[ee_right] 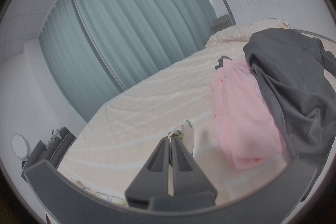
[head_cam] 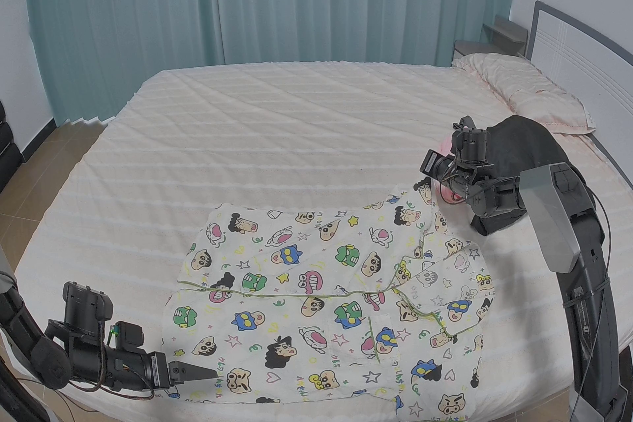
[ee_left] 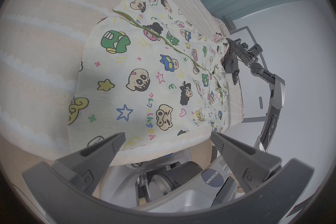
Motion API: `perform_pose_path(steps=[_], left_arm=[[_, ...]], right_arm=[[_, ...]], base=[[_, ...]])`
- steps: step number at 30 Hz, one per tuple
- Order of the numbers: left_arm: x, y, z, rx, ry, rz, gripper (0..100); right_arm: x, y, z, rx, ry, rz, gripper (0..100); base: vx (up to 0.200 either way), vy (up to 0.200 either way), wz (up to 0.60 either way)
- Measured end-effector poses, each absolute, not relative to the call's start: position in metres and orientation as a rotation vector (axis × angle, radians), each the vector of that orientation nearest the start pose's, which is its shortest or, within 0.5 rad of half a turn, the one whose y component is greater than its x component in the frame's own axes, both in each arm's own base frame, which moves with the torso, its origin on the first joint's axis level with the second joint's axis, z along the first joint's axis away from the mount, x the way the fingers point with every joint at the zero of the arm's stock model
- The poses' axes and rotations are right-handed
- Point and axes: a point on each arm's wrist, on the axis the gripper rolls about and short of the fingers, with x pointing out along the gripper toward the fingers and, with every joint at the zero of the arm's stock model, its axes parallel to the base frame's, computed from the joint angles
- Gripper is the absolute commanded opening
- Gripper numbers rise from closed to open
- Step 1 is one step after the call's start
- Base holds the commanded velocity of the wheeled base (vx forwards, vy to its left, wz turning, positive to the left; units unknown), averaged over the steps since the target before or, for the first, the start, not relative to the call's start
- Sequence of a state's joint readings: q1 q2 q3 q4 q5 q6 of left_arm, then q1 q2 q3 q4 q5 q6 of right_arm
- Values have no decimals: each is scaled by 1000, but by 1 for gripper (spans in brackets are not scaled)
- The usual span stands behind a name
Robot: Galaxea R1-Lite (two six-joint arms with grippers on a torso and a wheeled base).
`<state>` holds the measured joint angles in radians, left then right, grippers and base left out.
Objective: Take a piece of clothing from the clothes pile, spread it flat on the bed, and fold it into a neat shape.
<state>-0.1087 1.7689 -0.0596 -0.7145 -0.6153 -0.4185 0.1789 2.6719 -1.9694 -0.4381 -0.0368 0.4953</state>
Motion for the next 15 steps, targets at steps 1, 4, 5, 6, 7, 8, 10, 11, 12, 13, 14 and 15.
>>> perform_pose_path(steps=[1,4,5,6,7,8,10,11,12,13,14,15], left_arm=[[161,-31,28,-621,1117,-451,100],[161,-31,28,-621,1117,-451,100],[161,-31,28,-621,1117,-451,100],[161,-31,28,-621,1116,-451,100],[160,-31,28,-621,1117,-451,100],[160,-31,28,-620,1115,-452,100],[160,-30,29,-620,1112,-452,100],[160,-30,29,-620,1109,-452,100],[160,-30,30,-621,1105,-451,100],[160,-30,30,-621,1100,-450,100],[161,-29,31,-622,1092,-450,100],[161,-29,32,-622,1084,-448,100]], right_arm=[[540,96,51,458,300,68,0],[541,92,47,453,308,59,100],[541,91,45,453,313,56,100],[541,90,43,452,319,52,100],[541,88,42,451,329,47,100],[540,86,40,449,346,39,100],[539,82,37,447,378,23,100],[538,79,37,449,386,14,100],[538,77,37,450,389,7,100],[537,73,37,453,393,0,100],[535,70,36,453,402,-8,100],[533,68,36,454,411,-15,100]], base=[[0,0,0],[0,0,0],[0,0,0],[0,0,0],[0,0,0],[0,0,0],[0,0,0],[0,0,0],[0,0,0],[0,0,0],[0,0,0],[0,0,0]])
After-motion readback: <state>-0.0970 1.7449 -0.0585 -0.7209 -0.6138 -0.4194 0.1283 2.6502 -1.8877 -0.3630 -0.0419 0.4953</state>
